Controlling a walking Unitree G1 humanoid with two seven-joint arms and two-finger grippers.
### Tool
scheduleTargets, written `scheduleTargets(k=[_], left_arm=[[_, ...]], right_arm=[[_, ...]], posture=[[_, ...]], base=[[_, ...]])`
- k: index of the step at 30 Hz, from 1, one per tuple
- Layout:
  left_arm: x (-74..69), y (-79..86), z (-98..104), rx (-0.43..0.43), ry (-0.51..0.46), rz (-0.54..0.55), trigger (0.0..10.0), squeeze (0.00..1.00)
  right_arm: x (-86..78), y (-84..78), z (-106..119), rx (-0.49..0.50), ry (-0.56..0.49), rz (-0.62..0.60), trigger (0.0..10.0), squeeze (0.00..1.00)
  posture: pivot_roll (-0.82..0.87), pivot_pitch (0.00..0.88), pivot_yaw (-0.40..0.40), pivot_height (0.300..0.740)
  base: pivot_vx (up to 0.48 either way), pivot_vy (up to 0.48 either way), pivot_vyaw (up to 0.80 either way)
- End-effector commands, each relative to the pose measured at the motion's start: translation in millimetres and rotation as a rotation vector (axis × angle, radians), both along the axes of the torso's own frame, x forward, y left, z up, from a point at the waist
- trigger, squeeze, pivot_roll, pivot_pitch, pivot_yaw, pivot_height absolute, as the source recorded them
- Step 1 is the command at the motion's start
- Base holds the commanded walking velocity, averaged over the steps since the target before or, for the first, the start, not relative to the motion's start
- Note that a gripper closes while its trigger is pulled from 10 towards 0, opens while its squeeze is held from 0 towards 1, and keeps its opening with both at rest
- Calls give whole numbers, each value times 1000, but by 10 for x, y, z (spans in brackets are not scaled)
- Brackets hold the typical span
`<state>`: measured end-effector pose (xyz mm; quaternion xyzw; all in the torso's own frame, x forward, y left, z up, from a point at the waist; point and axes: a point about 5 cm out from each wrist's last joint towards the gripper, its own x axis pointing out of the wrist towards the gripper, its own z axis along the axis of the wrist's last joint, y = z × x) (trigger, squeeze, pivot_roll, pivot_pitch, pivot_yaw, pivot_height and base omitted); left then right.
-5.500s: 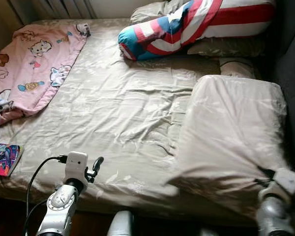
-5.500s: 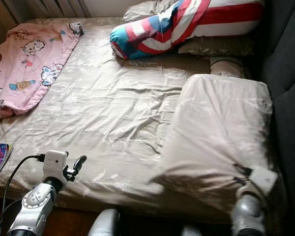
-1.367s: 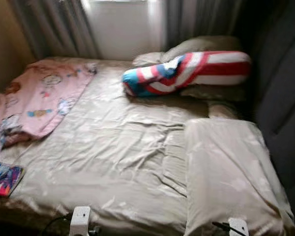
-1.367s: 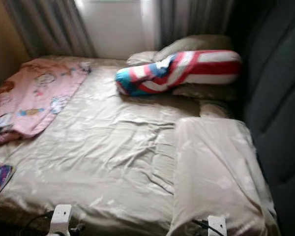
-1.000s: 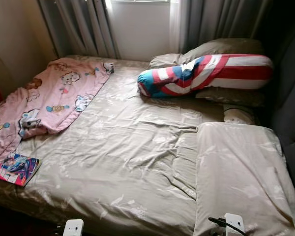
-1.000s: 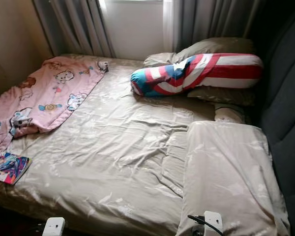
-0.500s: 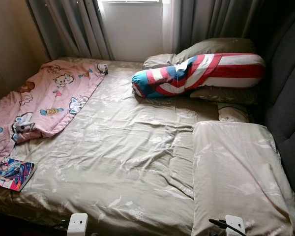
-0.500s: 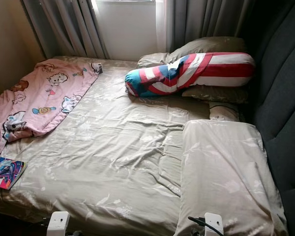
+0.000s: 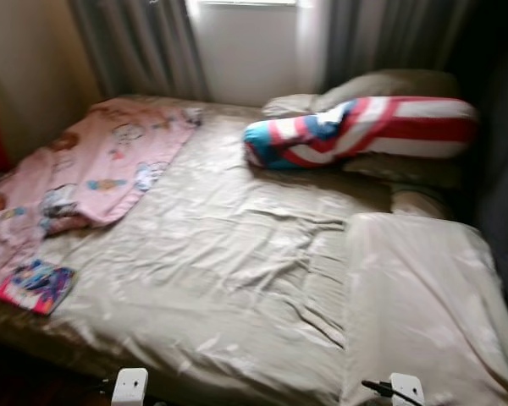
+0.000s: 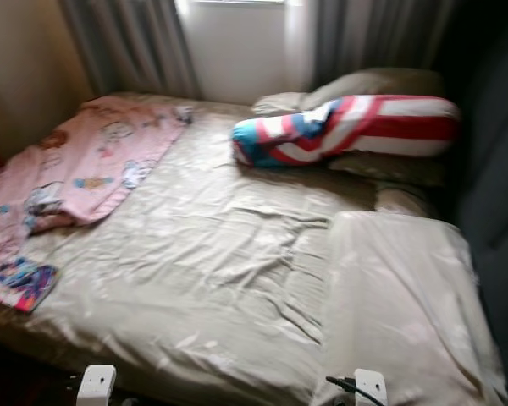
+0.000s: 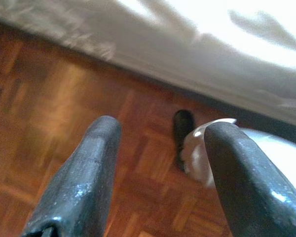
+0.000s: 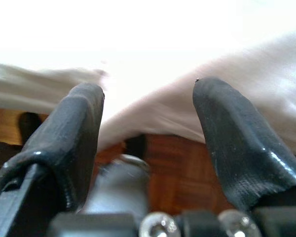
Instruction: Clean up the room
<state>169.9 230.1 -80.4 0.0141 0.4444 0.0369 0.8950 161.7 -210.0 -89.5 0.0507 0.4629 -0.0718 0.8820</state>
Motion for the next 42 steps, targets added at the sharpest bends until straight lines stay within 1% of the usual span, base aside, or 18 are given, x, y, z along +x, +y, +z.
scheduleTargets(k=[1,16,20,25,29,33,35,38,40,42], left_arm=[[53,-20,17,13,-2,-20,10000,0],[41,-27,10,15,-2,-22,10000,0],[53,28,29,20,-4,-16,10000,0],[52,31,30,21,-5,-14,10000,0],[45,-27,12,17,-5,-20,10000,0],[80,7,35,20,-8,-17,10000,0],[95,63,56,25,-9,-12,10000,0],[122,92,75,29,-12,-10,10000,0],[158,74,86,29,-16,-10,10000,0],[168,-4,71,23,-17,-17,10000,0]], right_arm=[[-18,55,-18,19,6,-13,10000,0],[-15,65,-20,20,11,-11,10000,0],[-16,65,-21,18,14,-12,10000,0],[-11,67,-20,17,15,-12,10000,0],[-8,70,-19,19,13,-15,10000,0],[-5,75,-19,19,13,-14,10000,0],[-5,76,-19,20,13,-15,10000,0],[-5,77,-19,21,14,-15,10000,0],[-5,77,-19,21,14,-15,10000,0],[-4,77,-19,21,13,-15,10000,0]], posture=[[17,0,8,740],[18,0,9,740],[20,0,9,740],[21,0,10,740],[19,0,12,740],[20,0,13,740],[21,0,13,740],[21,0,13,740],[21,0,13,740],[21,0,13,740]], base=[[0,326,0],[0,328,0],[0,336,0],[0,345,0],[0,343,0],[0,346,0],[0,347,0],[0,346,0],[0,341,0],[0,343,0]])
